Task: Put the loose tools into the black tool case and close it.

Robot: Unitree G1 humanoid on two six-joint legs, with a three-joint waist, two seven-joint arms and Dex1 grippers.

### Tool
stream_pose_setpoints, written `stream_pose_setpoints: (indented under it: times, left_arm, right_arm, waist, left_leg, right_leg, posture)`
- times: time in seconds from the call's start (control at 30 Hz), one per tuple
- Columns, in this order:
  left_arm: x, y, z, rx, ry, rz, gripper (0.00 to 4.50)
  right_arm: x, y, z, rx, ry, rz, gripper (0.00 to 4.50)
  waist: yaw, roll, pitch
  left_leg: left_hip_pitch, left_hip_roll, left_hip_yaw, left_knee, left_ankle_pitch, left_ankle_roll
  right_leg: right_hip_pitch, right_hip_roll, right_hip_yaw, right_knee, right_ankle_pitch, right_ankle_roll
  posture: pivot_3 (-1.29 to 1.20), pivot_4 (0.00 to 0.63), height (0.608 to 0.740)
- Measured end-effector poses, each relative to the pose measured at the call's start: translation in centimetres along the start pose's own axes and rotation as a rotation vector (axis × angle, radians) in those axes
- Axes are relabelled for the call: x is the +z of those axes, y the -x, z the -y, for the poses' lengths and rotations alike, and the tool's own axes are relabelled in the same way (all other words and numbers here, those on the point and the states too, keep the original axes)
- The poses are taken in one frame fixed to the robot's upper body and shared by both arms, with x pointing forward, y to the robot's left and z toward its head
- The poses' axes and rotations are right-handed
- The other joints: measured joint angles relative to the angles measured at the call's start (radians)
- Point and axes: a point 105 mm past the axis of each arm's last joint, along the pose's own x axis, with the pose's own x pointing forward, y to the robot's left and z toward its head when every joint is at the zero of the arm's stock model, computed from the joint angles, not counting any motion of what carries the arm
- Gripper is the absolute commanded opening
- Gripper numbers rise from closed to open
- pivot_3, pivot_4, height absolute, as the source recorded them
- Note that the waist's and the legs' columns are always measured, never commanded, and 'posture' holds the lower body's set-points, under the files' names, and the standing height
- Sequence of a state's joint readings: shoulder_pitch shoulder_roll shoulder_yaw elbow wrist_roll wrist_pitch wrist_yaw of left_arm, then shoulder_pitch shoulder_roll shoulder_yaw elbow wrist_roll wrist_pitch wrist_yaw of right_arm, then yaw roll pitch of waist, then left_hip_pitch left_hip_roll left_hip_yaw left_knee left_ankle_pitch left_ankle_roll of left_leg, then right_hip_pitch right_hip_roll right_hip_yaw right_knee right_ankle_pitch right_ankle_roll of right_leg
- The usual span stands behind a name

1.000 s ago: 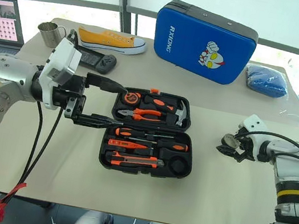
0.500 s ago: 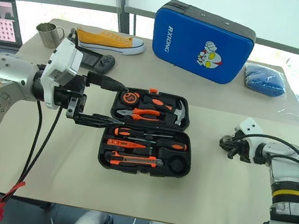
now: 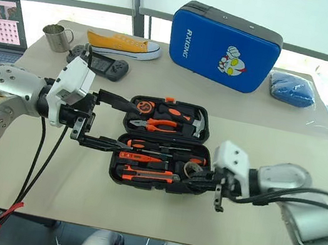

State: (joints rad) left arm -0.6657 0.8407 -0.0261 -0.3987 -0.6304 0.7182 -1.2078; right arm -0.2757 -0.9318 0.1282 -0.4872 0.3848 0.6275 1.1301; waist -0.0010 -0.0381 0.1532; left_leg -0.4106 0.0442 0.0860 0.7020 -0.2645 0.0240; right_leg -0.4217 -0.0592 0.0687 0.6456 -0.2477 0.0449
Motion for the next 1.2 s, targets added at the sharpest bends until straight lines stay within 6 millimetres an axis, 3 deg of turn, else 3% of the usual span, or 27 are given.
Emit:
stream_pose_setpoints:
  times: [0.17, 0.37, 0.4, 0.47, 0.6, 0.77, 0.8, 0.93, 1.03, 1.2]
  left_arm:
    - [-0.1, -0.2, 0.1, -0.011, 0.004, -0.004, 4.5]
    - [-0.1, -0.2, 0.1, -0.009, 0.003, -0.004, 4.5]
    - [-0.1, -0.2, 0.1, -0.008, 0.003, -0.004, 4.5]
    - [-0.1, -0.2, 0.1, -0.007, 0.003, -0.006, 4.5]
    - [-0.1, -0.3, 0.1, -0.009, 0.003, -0.007, 4.5]
    - [-0.2, -0.2, 0.0, -0.001, -0.003, -0.012, 4.5]
    - [-0.3, -0.2, -0.2, 0.01, -0.01, -0.018, 4.5]
    - [-3.0, 1.0, -1.3, 0.137, 0.054, -0.086, 4.5]
    - [-6.0, 2.5, -1.9, 0.259, 0.151, -0.119, 3.77]
    - [-12.0, 4.6, -0.3, 0.372, 0.274, -0.263, 1.73]
  right_arm:
    - [-2.5, 0.1, 1.2, -0.06, 0.084, -0.149, 0.03]
    - [-2.9, -0.1, 0.7, -0.034, 0.11, -0.157, 0.03]
    - [-2.9, -0.1, 0.7, -0.034, 0.111, -0.157, 0.78]
    - [-2.7, -0.3, 0.8, -0.046, 0.113, -0.148, 1.24]
    - [-2.3, 0.0, 1.2, -0.066, 0.131, -0.144, 2.59]
    - [-0.2, 0.3, -0.2, -0.006, 0.098, -0.088, 4.37]
    - [0.3, 0.6, 0.0, -0.011, 0.087, -0.072, 4.44]
    - [2.4, 3.6, 2.3, -0.129, 0.0, 0.023, 4.44]
    - [1.6, 5.5, 4.4, -0.243, -0.114, 0.053, 3.68]
    - [-1.9, 7.4, 7.5, -0.411, -0.297, 0.077, 1.98]
  waist:
    - [0.001, 0.0, 0.0]
    - [0.006, 0.0, 0.0]
    - [0.007, 0.0, 0.0]
    - [0.007, 0.0, 0.0]
    - [0.01, 0.0, 0.0]
    - [0.011, 0.0, 0.0]
    - [0.011, 0.0, 0.0]
    - [0.009, 0.0, 0.0]
    - [0.01, 0.0, 0.0]
    - [0.007, 0.0, 0.0]
  left_leg:
    - [0.0, 0.0, 0.001, 0.0, 0.0, 0.0]
    - [0.0, 0.0, 0.001, 0.0, 0.0, 0.0]
    - [0.0, 0.0, 0.001, 0.0, 0.0, 0.0]
    - [0.0, 0.0, 0.001, 0.0, 0.0, 0.0]
    - [0.0, 0.0, 0.001, 0.0, 0.0, 0.0]
    - [0.0, 0.0, 0.0, 0.0, 0.0, 0.0]
    - [0.0, 0.0, -0.001, 0.0, 0.0, 0.0]
    - [0.001, 0.001, -0.001, -0.001, 0.0, 0.0]
    - [0.0, 0.001, 0.0, -0.001, 0.0, 0.0]
    - [0.001, 0.001, 0.002, -0.003, 0.0, 0.0]
  right_leg:
    - [-0.001, 0.0, 0.0, 0.0, 0.0, 0.0]
    - [0.0, 0.0, 0.0, 0.0, 0.0, 0.0]
    - [0.0, 0.0, 0.0, 0.0, 0.0, 0.0]
    - [0.0, 0.0, 0.0, 0.0, 0.0, 0.0]
    - [0.0, 0.0, 0.0, 0.0, 0.0, 0.0]
    - [0.0, 0.0, 0.0, 0.0, 0.0, 0.0]
    - [0.0, 0.0, 0.0, 0.0, 0.0, 0.0]
    - [0.0, 0.001, 0.0, 0.0, 0.0, -0.001]
    - [-0.001, 0.0, 0.0, 0.0, 0.0, -0.001]
    - [-0.001, 0.0, 0.0, -0.001, 0.0, -0.001]
  posture:
    - [0.0, 0.15, 0.74]
    - [0.0, 0.15, 0.74]
    - [0.0, 0.15, 0.74]
    - [0.0, 0.15, 0.74]
    - [0.0, 0.15, 0.74]
    - [0.0, 0.15, 0.74]
    - [0.0, 0.15, 0.74]
    - [0.0, 0.15, 0.74]
    - [0.0, 0.15, 0.74]
    - [0.0, 0.15, 0.74]
